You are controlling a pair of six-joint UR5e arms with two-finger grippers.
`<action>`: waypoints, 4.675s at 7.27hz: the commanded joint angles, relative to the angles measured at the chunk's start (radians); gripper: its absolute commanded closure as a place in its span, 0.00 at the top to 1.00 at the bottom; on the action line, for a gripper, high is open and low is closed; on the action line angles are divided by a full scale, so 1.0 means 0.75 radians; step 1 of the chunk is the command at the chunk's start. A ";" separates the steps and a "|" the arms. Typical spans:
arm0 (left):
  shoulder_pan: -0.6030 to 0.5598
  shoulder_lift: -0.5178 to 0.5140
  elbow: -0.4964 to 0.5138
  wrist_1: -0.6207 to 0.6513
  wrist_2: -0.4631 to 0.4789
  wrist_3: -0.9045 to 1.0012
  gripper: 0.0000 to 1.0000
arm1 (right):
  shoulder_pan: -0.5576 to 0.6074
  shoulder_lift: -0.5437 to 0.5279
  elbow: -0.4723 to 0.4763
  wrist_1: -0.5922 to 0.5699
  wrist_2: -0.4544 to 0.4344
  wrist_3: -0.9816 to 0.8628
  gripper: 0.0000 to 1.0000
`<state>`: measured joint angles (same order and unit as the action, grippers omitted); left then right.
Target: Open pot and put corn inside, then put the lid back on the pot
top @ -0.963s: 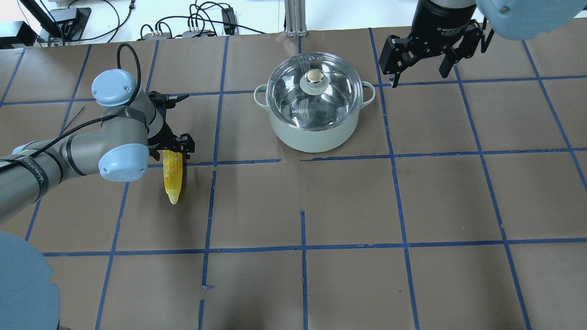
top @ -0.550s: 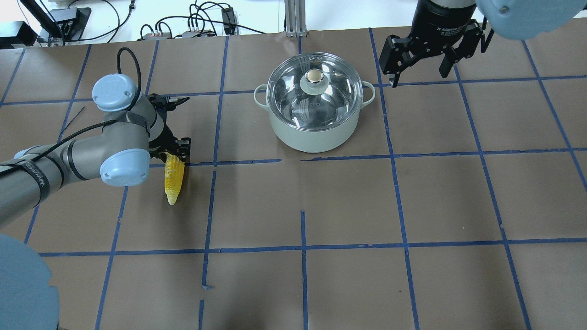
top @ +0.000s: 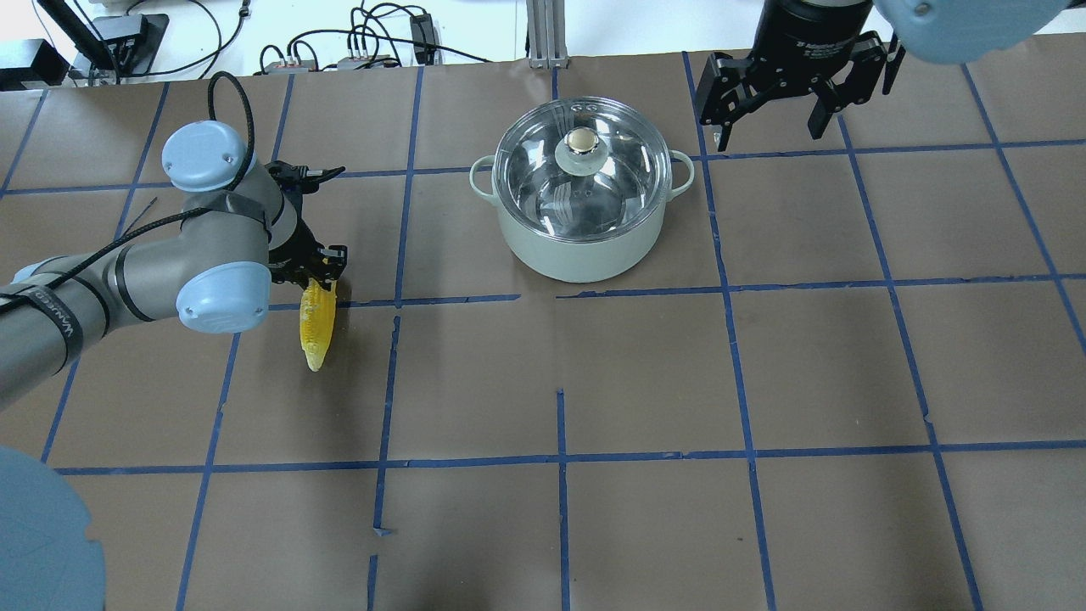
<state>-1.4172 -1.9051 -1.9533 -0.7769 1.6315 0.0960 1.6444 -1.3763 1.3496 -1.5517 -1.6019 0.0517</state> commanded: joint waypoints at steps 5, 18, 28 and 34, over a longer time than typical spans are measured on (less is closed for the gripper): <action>-0.019 0.135 0.429 -0.673 0.003 -0.099 0.17 | 0.239 0.481 -0.423 -0.091 0.001 0.324 1.00; -0.162 0.100 0.537 -0.721 0.021 -0.308 0.16 | 0.272 0.606 -0.405 -0.187 0.003 0.393 0.80; -0.251 0.084 0.708 -0.843 0.021 -0.357 0.16 | 0.126 0.351 -0.443 0.089 -0.001 0.200 0.08; -0.607 -0.384 1.399 -1.097 0.025 -0.650 0.16 | 0.057 0.281 -0.482 0.171 0.003 0.124 0.08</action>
<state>-1.8331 -2.1033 -1.0090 -1.5917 1.6491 -0.3787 1.6942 -1.1554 1.0002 -1.4263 -1.5992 0.1563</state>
